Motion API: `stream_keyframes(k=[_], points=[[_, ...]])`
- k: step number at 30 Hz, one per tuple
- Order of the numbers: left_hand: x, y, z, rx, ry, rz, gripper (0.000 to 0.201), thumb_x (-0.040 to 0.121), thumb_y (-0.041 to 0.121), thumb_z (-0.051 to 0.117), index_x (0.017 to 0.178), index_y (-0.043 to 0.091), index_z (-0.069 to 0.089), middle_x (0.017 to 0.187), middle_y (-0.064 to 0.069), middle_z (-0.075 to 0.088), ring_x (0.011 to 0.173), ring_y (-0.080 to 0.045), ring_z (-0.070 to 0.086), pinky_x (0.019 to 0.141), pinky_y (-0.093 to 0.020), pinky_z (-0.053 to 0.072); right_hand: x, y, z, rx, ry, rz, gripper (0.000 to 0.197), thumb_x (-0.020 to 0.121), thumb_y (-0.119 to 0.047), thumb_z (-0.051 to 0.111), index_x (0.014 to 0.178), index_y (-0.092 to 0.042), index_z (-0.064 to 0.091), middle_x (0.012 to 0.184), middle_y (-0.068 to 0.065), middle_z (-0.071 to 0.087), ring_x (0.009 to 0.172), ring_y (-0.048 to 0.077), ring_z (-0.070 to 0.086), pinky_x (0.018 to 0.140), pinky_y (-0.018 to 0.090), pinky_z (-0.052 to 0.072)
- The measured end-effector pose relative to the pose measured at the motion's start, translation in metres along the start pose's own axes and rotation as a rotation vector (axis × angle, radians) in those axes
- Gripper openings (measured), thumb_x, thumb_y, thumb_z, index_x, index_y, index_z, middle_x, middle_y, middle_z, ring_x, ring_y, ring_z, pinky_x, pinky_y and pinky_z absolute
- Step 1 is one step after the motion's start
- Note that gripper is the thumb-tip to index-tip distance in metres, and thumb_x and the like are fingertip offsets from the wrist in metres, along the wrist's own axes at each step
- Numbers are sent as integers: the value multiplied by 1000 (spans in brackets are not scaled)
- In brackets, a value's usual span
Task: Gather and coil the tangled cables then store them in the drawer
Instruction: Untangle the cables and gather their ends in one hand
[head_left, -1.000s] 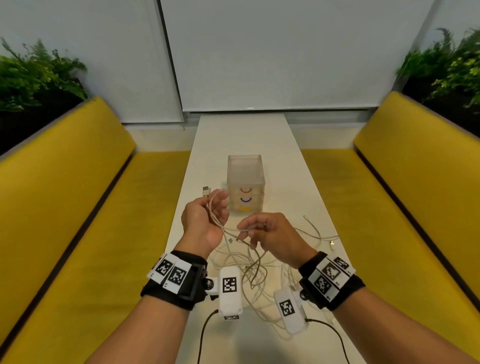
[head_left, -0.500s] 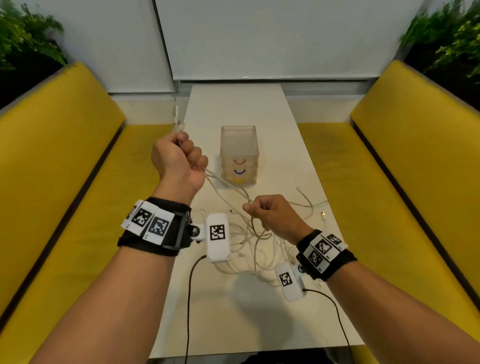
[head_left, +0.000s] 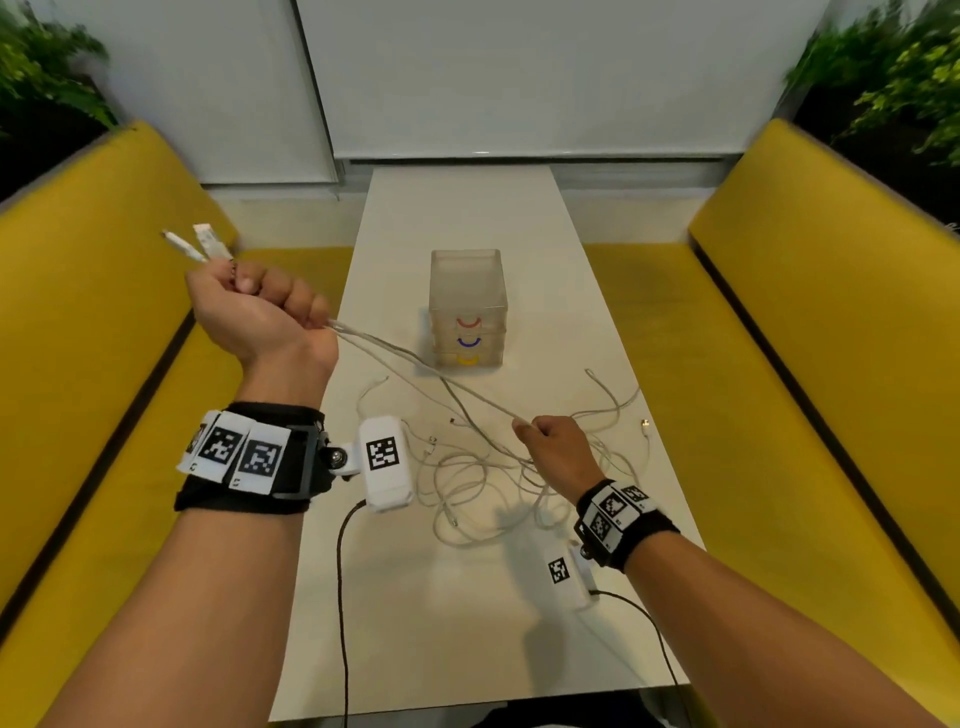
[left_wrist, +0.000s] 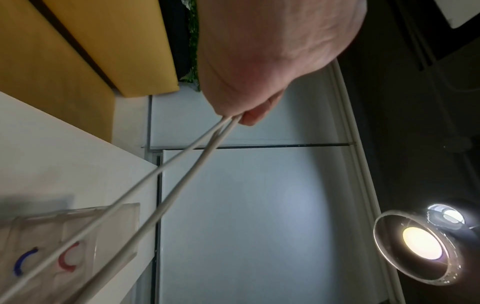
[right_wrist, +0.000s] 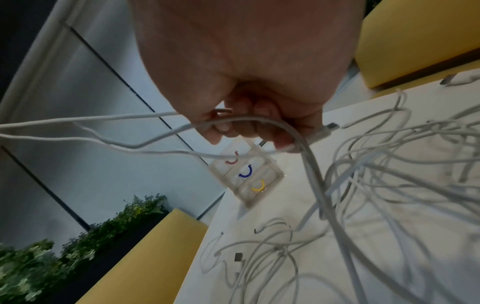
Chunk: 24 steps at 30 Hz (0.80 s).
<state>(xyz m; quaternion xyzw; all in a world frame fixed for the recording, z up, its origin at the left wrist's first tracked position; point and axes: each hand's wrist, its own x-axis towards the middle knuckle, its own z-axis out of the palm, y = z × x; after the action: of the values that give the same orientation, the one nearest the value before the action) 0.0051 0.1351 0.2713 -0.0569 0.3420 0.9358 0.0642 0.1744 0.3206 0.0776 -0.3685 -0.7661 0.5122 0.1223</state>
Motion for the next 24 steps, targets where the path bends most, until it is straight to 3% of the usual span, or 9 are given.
stream_keyframes(k=[6, 8, 10, 13, 15, 17, 20, 22, 24], points=[[1, 11, 3, -37, -14, 61, 38, 98, 27, 32, 60, 24, 27, 60, 4, 13, 52, -17, 5, 46, -26, 12, 12, 11, 6, -186, 56, 128, 46, 88, -25, 59, 52, -18, 30, 52, 0, 33, 52, 19, 34, 54, 30, 28], [-1, 7, 4, -37, -24, 60, 38, 98, 27, 33, 60, 24, 27, 60, 3, 13, 52, -17, 6, 46, -26, 12, 11, 6, 11, -255, 56, 175, 42, 87, -28, 57, 53, -18, 35, 54, -2, 40, 58, 22, 43, 62, 31, 36], [-3, 1, 3, -25, -42, 44, 38, 98, 27, 33, 60, 24, 28, 59, 4, 14, 51, -17, 6, 46, -26, 11, 10, -2, 16, -297, 7, 176, 29, 84, -32, 57, 60, -20, 45, 63, -5, 53, 69, 23, 54, 77, 36, 43], [-8, -7, 2, 8, -73, 7, 37, 97, 26, 32, 61, 25, 28, 58, 4, 14, 51, -16, 6, 46, -26, 11, 6, -26, 18, -217, -115, 37, 9, 75, -28, 62, 78, -26, 54, 78, -8, 61, 76, 17, 58, 86, 40, 46], [-12, -13, 0, 23, -92, -23, 35, 97, 24, 32, 61, 25, 28, 58, 4, 13, 50, -16, 6, 46, -26, 10, -1, -51, 16, -91, -231, -97, 22, 75, -16, 66, 94, -24, 59, 89, -4, 63, 83, 15, 60, 83, 38, 50], [-15, -20, 0, 34, -116, -54, 34, 96, 23, 32, 62, 24, 28, 58, 3, 12, 50, -16, 5, 45, -25, 10, -9, -82, 14, 2, -311, -235, 31, 81, -4, 66, 107, -22, 60, 103, 1, 65, 97, 15, 62, 83, 28, 51], [-22, -28, 0, 55, -164, -93, 34, 96, 23, 33, 63, 23, 29, 56, 4, 15, 51, -16, 5, 45, -26, 10, -17, -130, 15, 140, -354, -403, 36, 90, -4, 66, 123, -17, 60, 122, 9, 66, 111, 14, 62, 86, 16, 50], [-27, -30, 2, 61, -190, -105, 35, 97, 24, 34, 62, 23, 30, 54, 4, 16, 51, -16, 5, 45, -26, 10, -17, -154, 17, 196, -411, -474, 30, 94, -4, 64, 124, -8, 63, 119, 11, 68, 108, 13, 64, 88, 18, 52], [-29, -27, 5, 60, -196, -102, 35, 97, 24, 34, 62, 23, 30, 54, 5, 17, 49, -15, 6, 44, -25, 11, -14, -166, 20, 195, -438, -525, 15, 95, -4, 63, 109, -2, 68, 97, 15, 72, 87, 17, 66, 75, 19, 54]])
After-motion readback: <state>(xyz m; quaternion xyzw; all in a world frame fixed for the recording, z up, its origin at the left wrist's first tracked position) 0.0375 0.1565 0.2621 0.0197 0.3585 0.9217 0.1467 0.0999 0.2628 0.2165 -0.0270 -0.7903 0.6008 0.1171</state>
